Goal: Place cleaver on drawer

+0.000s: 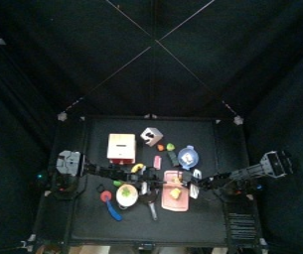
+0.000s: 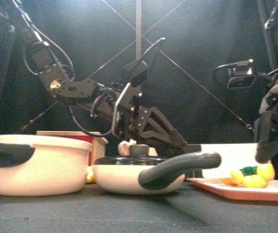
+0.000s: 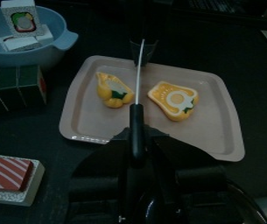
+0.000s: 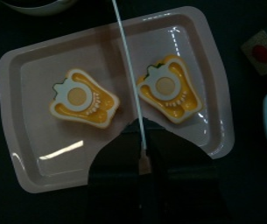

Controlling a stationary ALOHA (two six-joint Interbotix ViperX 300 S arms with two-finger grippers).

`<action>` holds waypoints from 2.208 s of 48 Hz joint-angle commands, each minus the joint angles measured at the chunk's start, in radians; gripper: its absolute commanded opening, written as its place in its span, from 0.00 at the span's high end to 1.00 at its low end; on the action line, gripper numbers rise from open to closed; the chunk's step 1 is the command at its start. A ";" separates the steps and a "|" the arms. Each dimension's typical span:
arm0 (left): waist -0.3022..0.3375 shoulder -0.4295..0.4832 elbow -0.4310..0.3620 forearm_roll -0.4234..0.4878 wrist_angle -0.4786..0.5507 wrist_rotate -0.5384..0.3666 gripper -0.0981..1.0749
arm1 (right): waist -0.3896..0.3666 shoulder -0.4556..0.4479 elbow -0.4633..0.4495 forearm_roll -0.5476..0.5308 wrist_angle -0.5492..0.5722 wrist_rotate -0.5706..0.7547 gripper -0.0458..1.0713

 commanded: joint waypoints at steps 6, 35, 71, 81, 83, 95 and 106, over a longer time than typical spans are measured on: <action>0.000 -0.031 -0.009 0.003 -0.005 0.002 0.42 | 0.003 -0.017 -0.008 0.000 0.006 0.000 0.64; -0.003 -0.057 -0.009 0.021 -0.003 0.003 0.42 | -0.002 -0.061 -0.018 -0.011 0.005 0.003 0.58; -0.003 -0.094 0.009 0.025 -0.003 0.002 0.41 | 0.006 -0.144 -0.014 -0.015 0.021 0.000 0.14; -0.008 -0.124 0.031 0.020 -0.003 -0.003 0.42 | 0.008 -0.156 -0.020 -0.017 0.031 -0.002 0.14; -0.009 -0.135 0.040 0.017 -0.003 -0.005 0.42 | 0.008 -0.164 -0.023 -0.018 0.031 -0.002 0.14; -0.021 -0.268 0.155 -0.061 -0.003 -0.006 0.42 | 0.005 -0.244 -0.055 -0.043 0.032 0.000 0.14; -0.026 -0.430 0.296 -0.212 -0.003 -0.002 0.42 | 0.005 -0.258 -0.054 -0.041 0.046 0.002 0.14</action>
